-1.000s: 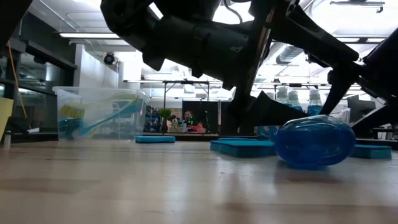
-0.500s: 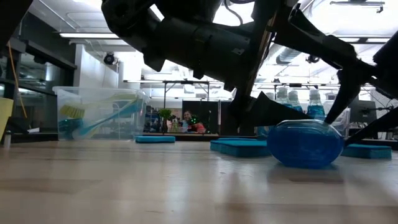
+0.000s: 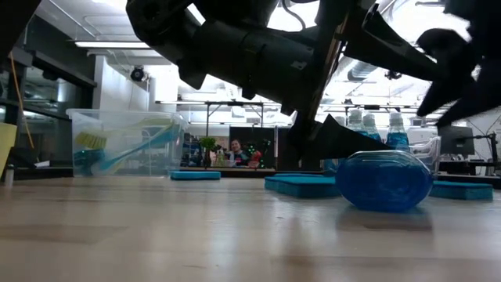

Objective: Pick & Place Kitchen Sink Supplies
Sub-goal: Put the soap dispenser into the transparent bin

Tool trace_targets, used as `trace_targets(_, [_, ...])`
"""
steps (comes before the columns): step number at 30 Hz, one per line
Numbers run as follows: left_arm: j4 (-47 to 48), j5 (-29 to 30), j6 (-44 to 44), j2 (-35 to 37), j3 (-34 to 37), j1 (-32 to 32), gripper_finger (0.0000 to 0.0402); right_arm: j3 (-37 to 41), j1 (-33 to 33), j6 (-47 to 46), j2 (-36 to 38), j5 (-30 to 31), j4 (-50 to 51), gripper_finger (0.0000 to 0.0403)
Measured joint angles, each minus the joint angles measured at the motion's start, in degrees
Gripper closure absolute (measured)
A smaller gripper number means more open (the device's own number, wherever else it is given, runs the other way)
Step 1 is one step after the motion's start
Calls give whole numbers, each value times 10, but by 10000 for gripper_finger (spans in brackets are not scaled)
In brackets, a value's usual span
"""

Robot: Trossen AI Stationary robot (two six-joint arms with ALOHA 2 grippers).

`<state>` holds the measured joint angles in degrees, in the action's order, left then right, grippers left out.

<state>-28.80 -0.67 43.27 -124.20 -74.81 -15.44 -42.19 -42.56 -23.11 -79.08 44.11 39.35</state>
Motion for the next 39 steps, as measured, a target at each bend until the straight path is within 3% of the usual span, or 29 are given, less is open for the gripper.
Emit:
trace_targets(9, [1, 12, 0, 0, 0, 0, 17, 0, 30, -310, 158, -72, -4, 269])
trace_targets(12, [-1, 14, 1, 0, 0, 0, 17, 0, 28, -357, 176, -91, -7, 269])
trace_targets(18, [-1, 26, 5, 0, 0, 0, 17, 0, 28, -447, 152, -119, -27, 269])
trace_targets(27, [-1, 46, -12, 0, 0, 0, 17, 0, 82, -475, 99, -178, -98, 269])
trace_targets(39, [32, 89, -59, 1, 0, 0, 17, 0, 64, -592, 40, -155, -138, 269])
